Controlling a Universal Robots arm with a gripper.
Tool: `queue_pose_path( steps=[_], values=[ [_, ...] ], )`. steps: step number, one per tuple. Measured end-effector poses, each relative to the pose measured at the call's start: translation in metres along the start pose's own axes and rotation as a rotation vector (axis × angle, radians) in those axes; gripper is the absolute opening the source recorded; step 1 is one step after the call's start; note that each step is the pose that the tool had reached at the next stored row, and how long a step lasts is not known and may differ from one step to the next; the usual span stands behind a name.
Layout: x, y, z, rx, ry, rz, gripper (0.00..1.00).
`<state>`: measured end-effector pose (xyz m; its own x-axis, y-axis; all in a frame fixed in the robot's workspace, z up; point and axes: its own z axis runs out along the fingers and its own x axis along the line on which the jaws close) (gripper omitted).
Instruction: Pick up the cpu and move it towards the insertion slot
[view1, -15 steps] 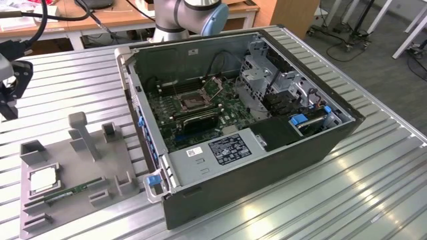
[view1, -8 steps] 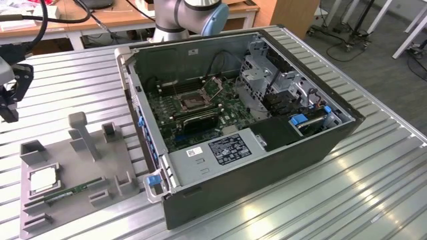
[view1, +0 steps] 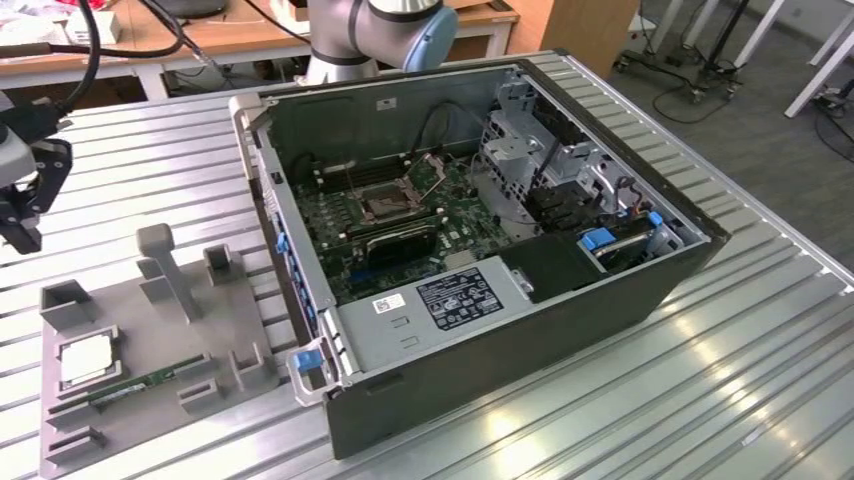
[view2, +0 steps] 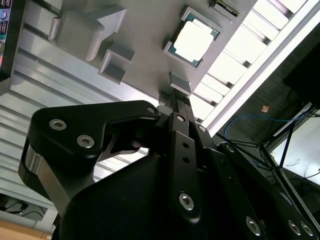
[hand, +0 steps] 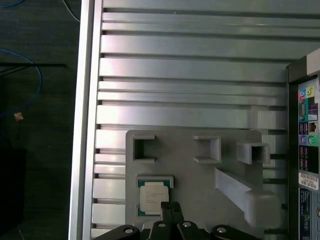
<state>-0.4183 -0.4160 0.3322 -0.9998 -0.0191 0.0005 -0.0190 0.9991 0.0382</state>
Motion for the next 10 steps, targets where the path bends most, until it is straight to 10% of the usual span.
queue_pose_path(
  steps=[10],
  values=[
    [0.0, -0.0008, 0.0042, 0.0, 0.0, 0.0, 0.11]
  ],
)
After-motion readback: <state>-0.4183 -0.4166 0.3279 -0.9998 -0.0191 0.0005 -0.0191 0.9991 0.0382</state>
